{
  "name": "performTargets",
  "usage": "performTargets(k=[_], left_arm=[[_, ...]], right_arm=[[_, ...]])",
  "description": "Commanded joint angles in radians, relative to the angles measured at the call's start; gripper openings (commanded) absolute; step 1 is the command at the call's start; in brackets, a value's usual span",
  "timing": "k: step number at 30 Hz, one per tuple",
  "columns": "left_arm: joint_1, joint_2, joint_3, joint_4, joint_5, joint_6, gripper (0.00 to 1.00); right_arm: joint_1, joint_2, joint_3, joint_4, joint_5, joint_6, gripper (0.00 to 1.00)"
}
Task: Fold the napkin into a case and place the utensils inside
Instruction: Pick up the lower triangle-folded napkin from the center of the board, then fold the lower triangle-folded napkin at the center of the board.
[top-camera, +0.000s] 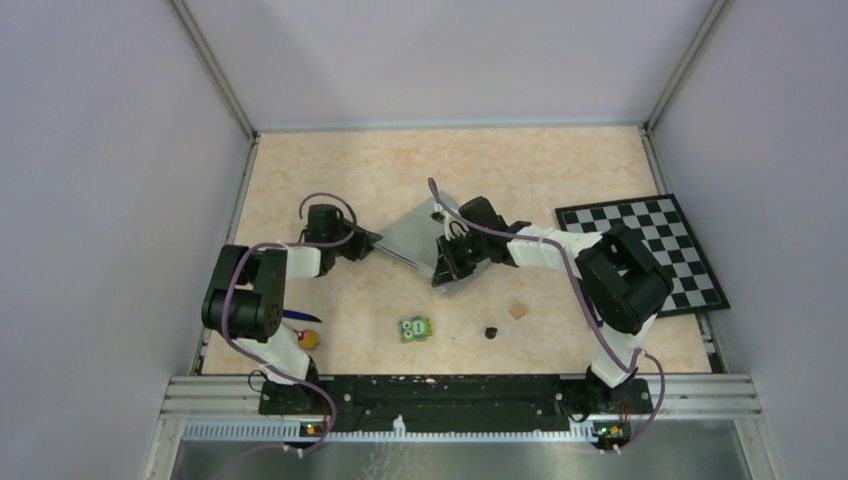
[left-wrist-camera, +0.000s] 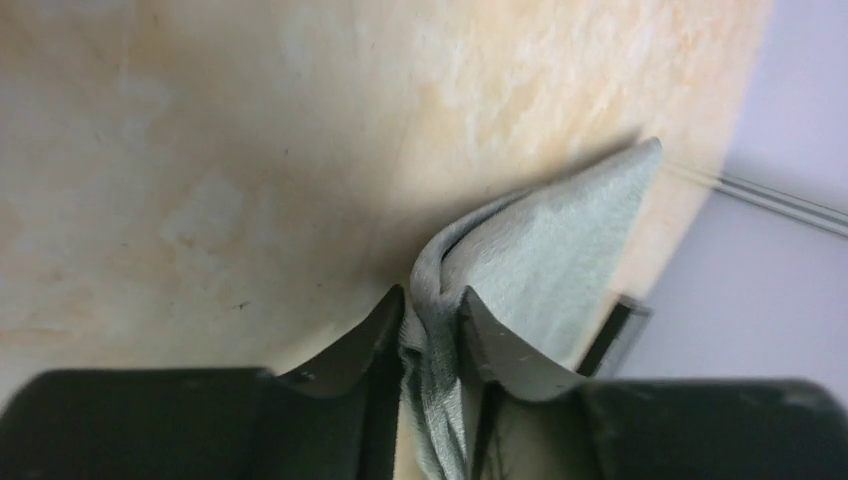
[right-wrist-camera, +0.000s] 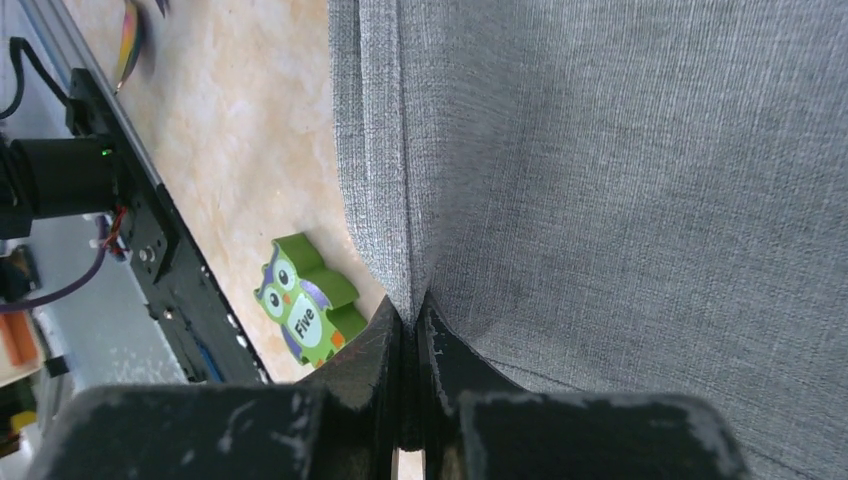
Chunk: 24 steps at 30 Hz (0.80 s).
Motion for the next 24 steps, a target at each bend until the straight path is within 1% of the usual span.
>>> performTargets(k=[1,5,7,9,12,15,20,24], left_arm=[[-0.013,-0.051,0.154,-0.306,-0.165,0.168,0.24],[-0.051,-0.022,0.237,-0.426,-0.202,0.179,0.1],[-0.082,-0.017,0.293,-0.497,-0.265,0.179,0.09],[-0.123,-0.011,0.363,-0.574,-0.373,0.176,0.09],[-0.174,0.021,0.474,-0.666,-0.463,0.163,0.02],[-0.215,0.082,0.594,-0.786,-0.532,0.126,0.0],[-0.307,0.194,0.79,-0.958,-0.681,0.077,0.0],[-0.345,0.296,0.92,-1.031,-0.719,0.059,0.0]], right_arm=[[-0.005,-0.037,-0.05,0.142,-0.086,0.061,0.0],[-0.019,-0.027,-0.075,0.219,-0.153,0.115,0.0],[-0.03,-0.025,-0.089,0.243,-0.184,0.146,0.0],[-0.049,-0.026,-0.121,0.299,-0.221,0.201,0.0],[-0.083,-0.015,-0.176,0.381,-0.268,0.29,0.0],[-0.116,0.019,-0.231,0.471,-0.314,0.359,0.0],[-0.124,0.05,-0.268,0.513,-0.337,0.374,0.0],[-0.132,0.046,-0.269,0.473,-0.316,0.342,0.0]])
